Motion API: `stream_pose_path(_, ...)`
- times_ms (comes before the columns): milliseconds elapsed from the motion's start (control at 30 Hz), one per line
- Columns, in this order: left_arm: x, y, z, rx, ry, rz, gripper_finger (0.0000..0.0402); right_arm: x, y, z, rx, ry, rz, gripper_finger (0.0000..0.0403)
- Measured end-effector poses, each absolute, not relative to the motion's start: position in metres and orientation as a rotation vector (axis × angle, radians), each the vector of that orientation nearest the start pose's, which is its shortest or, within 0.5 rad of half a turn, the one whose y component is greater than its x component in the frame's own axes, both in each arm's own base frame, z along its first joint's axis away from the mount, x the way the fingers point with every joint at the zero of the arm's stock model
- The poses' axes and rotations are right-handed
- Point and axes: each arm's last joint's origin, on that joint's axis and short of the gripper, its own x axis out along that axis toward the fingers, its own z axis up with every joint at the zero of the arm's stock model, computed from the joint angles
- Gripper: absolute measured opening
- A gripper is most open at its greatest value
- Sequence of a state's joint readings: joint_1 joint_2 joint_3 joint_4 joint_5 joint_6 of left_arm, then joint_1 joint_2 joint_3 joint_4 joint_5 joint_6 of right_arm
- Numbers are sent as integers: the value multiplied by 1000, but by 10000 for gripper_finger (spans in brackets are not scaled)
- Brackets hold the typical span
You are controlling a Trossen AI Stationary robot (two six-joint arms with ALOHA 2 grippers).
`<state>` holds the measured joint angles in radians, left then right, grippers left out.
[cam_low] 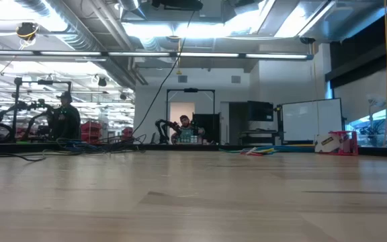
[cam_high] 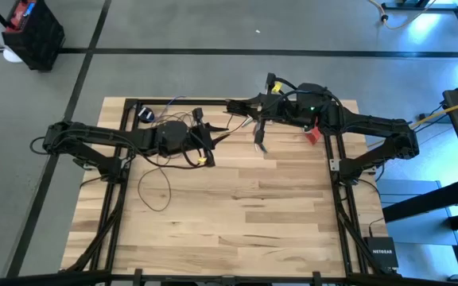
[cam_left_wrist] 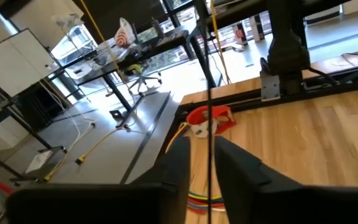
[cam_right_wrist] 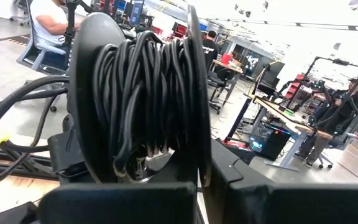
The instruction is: Coiling cords
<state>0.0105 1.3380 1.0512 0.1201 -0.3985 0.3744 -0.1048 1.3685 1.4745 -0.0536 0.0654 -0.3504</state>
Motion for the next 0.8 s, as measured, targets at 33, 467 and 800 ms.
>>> stream_pose_path(33, 304, 14, 333, 400, 238, 373, 55, 299, -33, 453, -351, -22, -178, 5)
stream_pose_path(467, 301, 19, 329, 436, 316, 514, 5, 299, -27, 440, -400, 116, -173, 3)
stream_pose_path(800, 282, 19, 341, 385, 320, 576, 4, 303, -23, 405, -472, 352, -275, 2)
